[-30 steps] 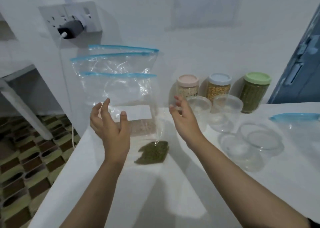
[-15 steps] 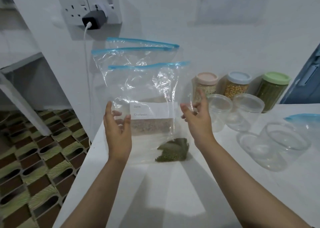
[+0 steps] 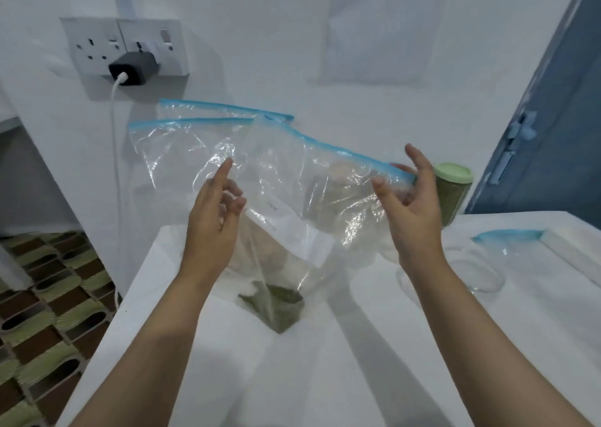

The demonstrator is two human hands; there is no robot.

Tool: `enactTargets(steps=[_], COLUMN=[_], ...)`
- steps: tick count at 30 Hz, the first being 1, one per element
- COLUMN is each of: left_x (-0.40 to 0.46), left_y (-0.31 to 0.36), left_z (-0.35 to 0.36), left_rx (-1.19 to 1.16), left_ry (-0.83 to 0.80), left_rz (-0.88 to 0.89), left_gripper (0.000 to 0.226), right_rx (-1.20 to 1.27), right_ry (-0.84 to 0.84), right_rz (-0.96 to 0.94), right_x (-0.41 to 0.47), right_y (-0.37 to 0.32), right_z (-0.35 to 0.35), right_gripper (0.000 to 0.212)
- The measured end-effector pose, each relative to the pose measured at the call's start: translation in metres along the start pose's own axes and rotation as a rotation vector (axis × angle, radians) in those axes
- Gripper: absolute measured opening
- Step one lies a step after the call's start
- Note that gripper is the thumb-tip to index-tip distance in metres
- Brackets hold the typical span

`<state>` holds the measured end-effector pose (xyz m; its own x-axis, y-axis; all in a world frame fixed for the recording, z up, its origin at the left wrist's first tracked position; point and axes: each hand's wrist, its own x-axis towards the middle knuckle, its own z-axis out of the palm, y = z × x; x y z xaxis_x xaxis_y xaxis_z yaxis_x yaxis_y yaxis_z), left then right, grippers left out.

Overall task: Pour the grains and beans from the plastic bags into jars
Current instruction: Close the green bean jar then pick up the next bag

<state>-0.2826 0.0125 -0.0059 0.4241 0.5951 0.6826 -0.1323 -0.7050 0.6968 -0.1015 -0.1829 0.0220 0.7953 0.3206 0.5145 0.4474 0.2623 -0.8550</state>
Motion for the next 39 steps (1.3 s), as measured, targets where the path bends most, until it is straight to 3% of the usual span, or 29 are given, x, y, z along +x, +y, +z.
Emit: enactTargets(steps=[3, 7, 12, 16, 23, 26, 32, 35, 39], left_x=[0.008, 0.017, 0.013, 0.008, 0.002, -0.001, -0.028, -0.049, -0.062], left_y=[0.001, 0.004, 0.009, 0.009, 0.003, -0.005, -0.052, -0.066, -0.07], left_z=[-0.004, -0.011, -0.008, -0.009, -0.015, -0.019, -0.041, -0.039, -0.032], left_rx=[0.025, 0.124, 0.192, 0.189, 0.164, 0.195, 0.444, 0.428, 0.369], left_ry=[0.026, 0.019, -0.117, -0.143, -0.133, -0.093, 0.044, 0.093, 0.183], left_rz=[0.042, 0.102, 0.185, 0.173, 0.182, 0.124, -0.071, -0.266, -0.33], left_gripper=[0.056, 0.054, 0.057, 0.055, 0.055, 0.056, 0.057, 0.059, 0.061], right_rx=[0.032, -0.13, -0.522, -0.72, -0.665, -0.593, -0.616, -0.643, -0.645], right_ry=[-0.038, -0.058, -0.118, -0.258, -0.534, -0.488, -0.242, -0.208, -0.162], right_rz=[0.063, 0.013, -0.154, -0.214, -0.25, -0.336, -0.485, -0.514, -0.544], right_x=[-0.002, -0.016, -0.033, -0.021, 0.018, 0.019, 0.007, 0.002, -0.011], right_y=[-0.001, 0.002, 0.019, 0.021, 0.014, 0.014, 0.01, 0.002, -0.004], right_z=[-0.009, -0.017, -0.022, -0.008, 0.034, 0.049, 0.048, 0.042, 0.036], right_gripper=[0.032, 0.027, 0.035, 0.052, 0.054, 0.048, 0.043, 0.043, 0.043])
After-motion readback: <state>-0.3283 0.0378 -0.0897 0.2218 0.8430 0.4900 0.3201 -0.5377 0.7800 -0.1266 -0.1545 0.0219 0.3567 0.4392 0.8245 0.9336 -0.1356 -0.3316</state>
